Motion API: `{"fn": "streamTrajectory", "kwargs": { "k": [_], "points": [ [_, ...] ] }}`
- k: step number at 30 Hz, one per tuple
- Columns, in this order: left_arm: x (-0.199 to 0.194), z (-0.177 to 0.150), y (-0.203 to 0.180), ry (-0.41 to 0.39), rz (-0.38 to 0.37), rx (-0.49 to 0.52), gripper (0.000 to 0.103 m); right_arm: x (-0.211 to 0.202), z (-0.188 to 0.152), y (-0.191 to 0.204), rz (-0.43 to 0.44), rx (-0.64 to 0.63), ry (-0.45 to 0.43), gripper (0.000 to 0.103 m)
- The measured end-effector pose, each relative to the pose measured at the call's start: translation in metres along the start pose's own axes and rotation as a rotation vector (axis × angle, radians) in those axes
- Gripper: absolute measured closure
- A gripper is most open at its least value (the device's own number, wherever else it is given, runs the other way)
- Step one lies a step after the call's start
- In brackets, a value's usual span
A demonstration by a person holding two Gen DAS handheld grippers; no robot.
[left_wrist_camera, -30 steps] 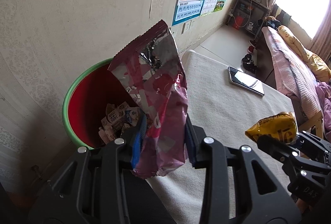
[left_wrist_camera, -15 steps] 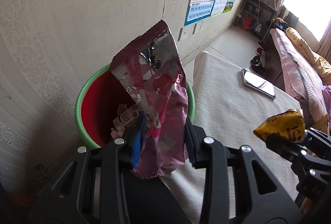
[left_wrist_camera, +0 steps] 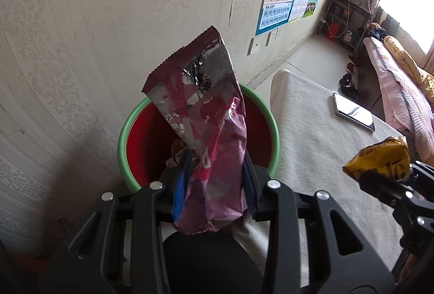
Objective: Collect trash
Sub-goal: 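Hold the pink bag and yellow wrapper over the red bucket opening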
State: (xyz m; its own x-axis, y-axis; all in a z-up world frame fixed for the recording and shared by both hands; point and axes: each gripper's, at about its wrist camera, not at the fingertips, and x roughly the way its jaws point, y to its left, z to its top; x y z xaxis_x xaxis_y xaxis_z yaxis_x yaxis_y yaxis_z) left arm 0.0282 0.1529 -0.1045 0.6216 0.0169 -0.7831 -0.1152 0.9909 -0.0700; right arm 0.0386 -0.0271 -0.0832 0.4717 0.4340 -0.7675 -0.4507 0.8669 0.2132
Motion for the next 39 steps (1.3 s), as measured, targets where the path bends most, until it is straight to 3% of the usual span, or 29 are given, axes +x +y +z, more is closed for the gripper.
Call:
{"fn": "streamTrajectory", "kwargs": {
  "k": [39],
  "points": [
    [0.038,0.007,0.028,0.086,0.01,-0.012,0.069,0.049,0.027,0.021,-0.028,-0.073,0.05,0.067]
  ]
}}
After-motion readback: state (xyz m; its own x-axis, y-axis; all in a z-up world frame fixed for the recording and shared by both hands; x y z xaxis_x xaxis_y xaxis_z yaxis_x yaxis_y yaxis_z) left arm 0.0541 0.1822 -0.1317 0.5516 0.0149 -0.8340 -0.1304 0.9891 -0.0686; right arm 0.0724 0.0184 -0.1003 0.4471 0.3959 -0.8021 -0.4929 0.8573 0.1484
